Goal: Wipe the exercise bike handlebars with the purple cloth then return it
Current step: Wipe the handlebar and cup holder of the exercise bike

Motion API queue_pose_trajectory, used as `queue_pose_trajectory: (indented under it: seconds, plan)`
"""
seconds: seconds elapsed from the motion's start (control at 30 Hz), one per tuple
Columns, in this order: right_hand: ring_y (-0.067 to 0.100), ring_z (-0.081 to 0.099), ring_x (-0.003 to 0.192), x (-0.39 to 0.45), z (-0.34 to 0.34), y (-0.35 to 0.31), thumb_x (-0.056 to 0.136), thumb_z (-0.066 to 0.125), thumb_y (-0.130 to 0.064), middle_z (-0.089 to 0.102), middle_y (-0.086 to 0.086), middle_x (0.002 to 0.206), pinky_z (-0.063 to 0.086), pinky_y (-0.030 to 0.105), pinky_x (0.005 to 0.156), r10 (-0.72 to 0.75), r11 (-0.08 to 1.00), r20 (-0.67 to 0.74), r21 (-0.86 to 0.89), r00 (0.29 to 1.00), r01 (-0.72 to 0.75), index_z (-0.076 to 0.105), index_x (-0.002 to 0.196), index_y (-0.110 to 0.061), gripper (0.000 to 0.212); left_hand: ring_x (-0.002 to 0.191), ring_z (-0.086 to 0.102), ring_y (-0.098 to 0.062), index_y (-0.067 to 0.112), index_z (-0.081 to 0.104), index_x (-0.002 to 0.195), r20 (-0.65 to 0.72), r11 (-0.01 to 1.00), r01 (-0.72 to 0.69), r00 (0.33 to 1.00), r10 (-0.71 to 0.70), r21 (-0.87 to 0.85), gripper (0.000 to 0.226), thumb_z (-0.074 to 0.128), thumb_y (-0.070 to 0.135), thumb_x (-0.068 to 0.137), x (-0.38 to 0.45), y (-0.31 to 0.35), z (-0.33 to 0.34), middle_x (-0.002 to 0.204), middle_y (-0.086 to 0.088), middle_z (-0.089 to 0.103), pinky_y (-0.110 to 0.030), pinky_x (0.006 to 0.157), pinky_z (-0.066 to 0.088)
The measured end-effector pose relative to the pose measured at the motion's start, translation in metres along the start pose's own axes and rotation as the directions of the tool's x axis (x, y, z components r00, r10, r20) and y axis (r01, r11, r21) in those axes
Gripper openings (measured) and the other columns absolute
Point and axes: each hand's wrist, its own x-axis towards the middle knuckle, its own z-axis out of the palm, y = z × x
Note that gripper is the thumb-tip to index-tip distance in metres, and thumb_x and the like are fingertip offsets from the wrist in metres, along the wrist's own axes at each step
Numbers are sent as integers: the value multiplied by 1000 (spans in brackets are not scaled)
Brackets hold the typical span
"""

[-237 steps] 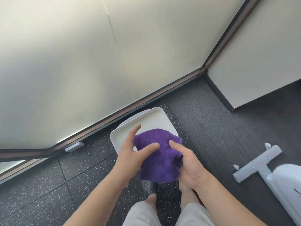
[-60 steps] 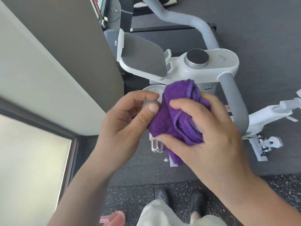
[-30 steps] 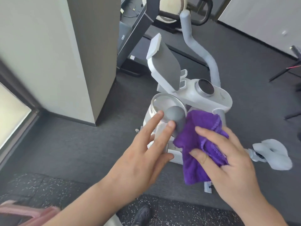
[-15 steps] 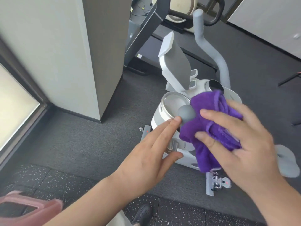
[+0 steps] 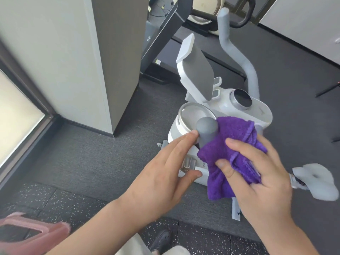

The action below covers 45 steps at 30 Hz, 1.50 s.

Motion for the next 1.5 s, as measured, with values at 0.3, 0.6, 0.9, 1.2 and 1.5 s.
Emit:
queue_pose_trajectory:
  seconds: [0.3,0.6,0.9,1.2,1.5]
  plan:
    - [13,62,116,-40,-13,31,83,71,-35,53,-17,136,50,22,97,137,983,145,-142,980,-117,66,120,-38,38,138,48,-13,28,14,157,-140,994,32,990,-17,105,79,63,35,95,-6,12,16,148,12,41,-40,105,50]
    - [13,66,109,-58,-69,104,76,85,-26,54,-12,135,58,33,80,159,969,268,-227,950,-98,71,119,-38,46,137,39,-17,4,14,156,-431,912,349,872,-231,218,93,63,43,87,5,59,81,146,6,32,-46,114,37]
    - [13,61,108,-27,-94,180,89,67,-51,54,-12,132,52,27,86,48,995,337,-101,940,-15,68,119,-35,34,149,10,-49,6,52,140,-512,698,466,843,-164,544,60,66,39,92,11,80,159,152,-32,24,-59,123,13]
    - [-9,52,108,7,-92,199,77,67,-58,51,-26,113,28,-4,90,-46,998,527,59,848,18,66,115,-46,40,148,-20,-38,15,62,135,-470,582,516,848,-244,629,50,48,48,100,13,65,177,160,-21,24,-48,124,-10]
    - [10,55,97,35,-67,188,79,78,-43,69,-10,112,37,22,75,-158,968,637,-53,755,247,73,108,-39,30,145,-20,-46,9,54,141,-456,556,524,848,-270,645,58,36,46,100,19,63,180,161,-22,19,-51,120,-18]
